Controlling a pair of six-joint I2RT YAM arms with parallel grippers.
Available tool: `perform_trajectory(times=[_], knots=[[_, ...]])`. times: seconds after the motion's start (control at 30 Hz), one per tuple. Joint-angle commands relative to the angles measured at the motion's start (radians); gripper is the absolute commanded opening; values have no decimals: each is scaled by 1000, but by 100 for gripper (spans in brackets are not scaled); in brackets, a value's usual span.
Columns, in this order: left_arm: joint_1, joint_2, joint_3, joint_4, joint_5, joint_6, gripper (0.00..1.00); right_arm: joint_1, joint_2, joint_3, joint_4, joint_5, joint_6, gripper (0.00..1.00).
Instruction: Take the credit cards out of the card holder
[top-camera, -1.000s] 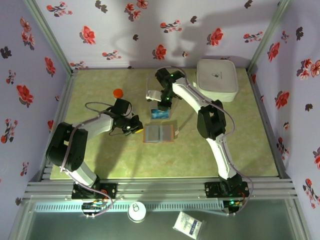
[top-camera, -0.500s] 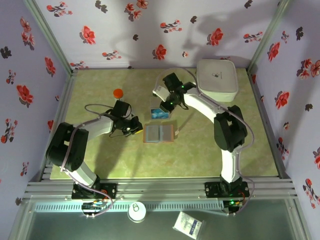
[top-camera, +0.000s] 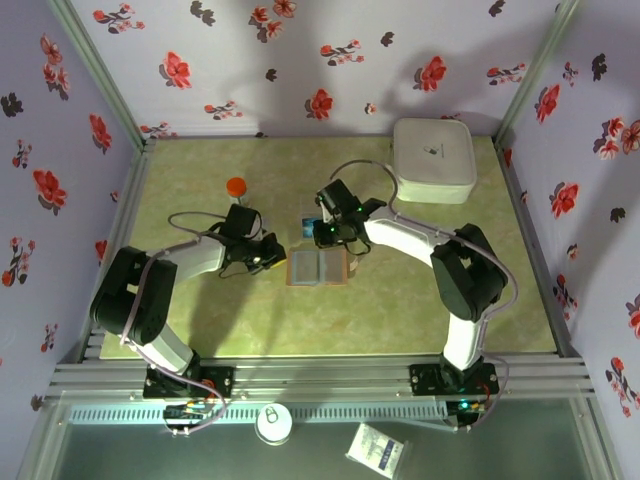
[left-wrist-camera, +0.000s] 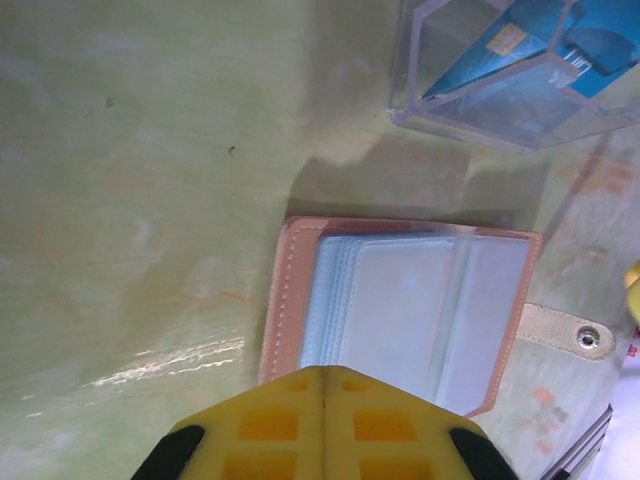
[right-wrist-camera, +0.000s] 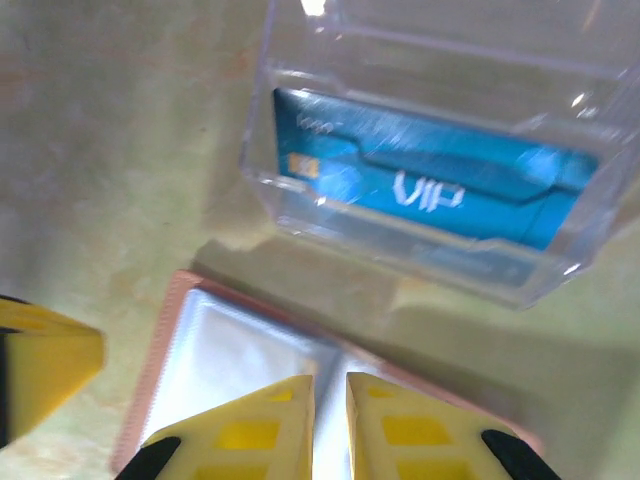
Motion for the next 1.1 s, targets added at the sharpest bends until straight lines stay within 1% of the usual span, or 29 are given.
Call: perform_trajectory(times=[0.0, 0.1, 0.23, 0.3, 0.4, 0.47, 0.6, 0.87, 1.07], knots=[[-14, 13, 9, 14, 19, 2, 1, 9, -46, -64, 85, -87, 185, 19], [-20, 34, 28, 17, 24, -6, 0, 9, -50, -106, 126, -121, 246, 23], [-24, 74, 59, 5, 32, -8, 0, 15, -41, -131, 156, -159, 276, 29], [-28, 67, 73, -11, 40, -7, 0, 15, -41, -135, 158, -165, 284, 31], [-31, 54, 67, -25, 22, 3, 0, 18, -37, -145, 171, -172, 292, 34], [-31, 58, 64, -45, 17, 11, 0, 17, -30, -147, 172, -179, 300, 34], [-34, 60, 41, -34, 22, 4, 0, 19, -17, -160, 199, -215, 322, 34], [-34, 100, 47, -42, 22, 13, 0, 19, 19, -159, 189, -232, 330, 33], [-34, 115, 45, -59, -3, 29, 0, 19, 38, -157, 188, -244, 338, 33]])
